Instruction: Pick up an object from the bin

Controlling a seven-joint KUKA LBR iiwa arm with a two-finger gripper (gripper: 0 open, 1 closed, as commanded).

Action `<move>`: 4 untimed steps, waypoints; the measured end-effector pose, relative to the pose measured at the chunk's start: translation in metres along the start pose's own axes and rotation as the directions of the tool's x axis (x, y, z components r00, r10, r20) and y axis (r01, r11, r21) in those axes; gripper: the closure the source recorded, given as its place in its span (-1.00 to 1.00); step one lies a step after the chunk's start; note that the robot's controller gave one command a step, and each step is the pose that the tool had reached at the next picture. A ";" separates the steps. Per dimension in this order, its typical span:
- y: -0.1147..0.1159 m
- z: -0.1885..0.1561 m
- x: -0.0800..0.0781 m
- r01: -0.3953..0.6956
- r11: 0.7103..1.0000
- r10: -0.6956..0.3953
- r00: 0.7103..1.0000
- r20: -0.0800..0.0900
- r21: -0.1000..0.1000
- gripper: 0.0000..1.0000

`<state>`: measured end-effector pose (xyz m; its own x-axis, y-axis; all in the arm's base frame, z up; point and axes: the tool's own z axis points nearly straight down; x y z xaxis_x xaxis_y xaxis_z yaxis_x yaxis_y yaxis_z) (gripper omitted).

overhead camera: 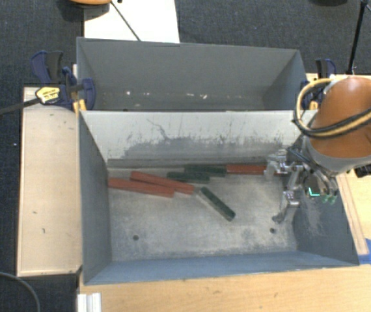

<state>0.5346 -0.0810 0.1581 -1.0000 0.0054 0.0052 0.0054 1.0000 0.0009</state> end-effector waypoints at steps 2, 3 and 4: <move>0.032 0.021 0.003 0.068 0.998 -0.068 0.998 0.012 0.004 -1.00; 0.041 0.079 -0.014 0.162 0.987 -0.162 0.987 0.011 0.002 -1.00; 0.131 0.087 -0.007 -0.003 1.000 0.003 1.000 0.005 0.000 1.00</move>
Offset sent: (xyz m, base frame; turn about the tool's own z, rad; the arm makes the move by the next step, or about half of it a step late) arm -0.0160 0.1021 -0.0758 -0.1937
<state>0.5422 0.0500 0.0708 -1.0000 0.0088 0.0003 0.0088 1.0000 0.0012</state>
